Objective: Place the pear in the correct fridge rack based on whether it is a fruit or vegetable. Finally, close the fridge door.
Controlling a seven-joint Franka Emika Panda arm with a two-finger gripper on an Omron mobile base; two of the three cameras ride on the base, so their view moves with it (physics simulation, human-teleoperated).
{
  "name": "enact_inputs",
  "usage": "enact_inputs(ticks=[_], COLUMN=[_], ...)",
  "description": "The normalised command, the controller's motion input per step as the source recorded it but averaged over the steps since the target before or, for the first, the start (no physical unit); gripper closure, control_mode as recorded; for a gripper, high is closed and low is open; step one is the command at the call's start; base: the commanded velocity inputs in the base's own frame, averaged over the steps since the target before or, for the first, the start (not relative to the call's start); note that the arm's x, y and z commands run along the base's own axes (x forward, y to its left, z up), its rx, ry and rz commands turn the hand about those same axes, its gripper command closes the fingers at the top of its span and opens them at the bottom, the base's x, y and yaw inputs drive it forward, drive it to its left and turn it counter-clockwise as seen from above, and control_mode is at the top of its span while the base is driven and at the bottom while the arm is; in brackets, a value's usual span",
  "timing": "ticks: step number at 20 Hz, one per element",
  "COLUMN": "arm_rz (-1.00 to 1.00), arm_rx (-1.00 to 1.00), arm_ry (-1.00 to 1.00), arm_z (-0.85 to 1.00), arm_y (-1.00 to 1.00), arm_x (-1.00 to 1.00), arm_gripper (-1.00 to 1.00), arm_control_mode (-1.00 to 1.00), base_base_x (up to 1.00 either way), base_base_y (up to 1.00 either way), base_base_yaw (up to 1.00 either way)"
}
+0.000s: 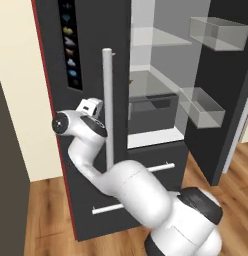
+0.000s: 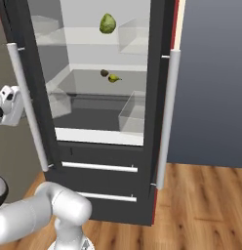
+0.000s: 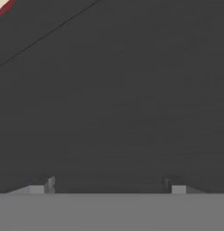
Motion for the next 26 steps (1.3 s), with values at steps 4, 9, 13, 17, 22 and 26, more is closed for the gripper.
enact_inputs(ticks=[4,9,13,17,22,26], arm_rz=[0.0,0.01,0.0,0.0,0.0,0.0], arm_rx=[0.0,0.0,0.0,0.02,0.01,0.0], arm_ry=[-0.11,-0.12,-0.04,0.0,0.0,0.0], arm_z=[0.0,0.0,0.03,0.01,0.0,0.0], arm_y=[-0.81,-0.56,-0.28,-0.09,-0.06,-0.01], arm_x=[0.67,0.42,0.42,0.52,0.54,0.4], arm_gripper=[-1.0,-1.0,-1.0,-1.0,-1.0,-1.0], arm_control_mode=[-1.0,-1.0,-1.0,-1.0,-1.0,-1.0], base_base_x=[0.0,0.0,0.0,0.0,0.0,0.0], base_base_y=[0.0,0.0,0.0,0.0,0.0,0.0], base_base_yaw=[0.0,0.0,0.0,0.0,0.0,0.0])
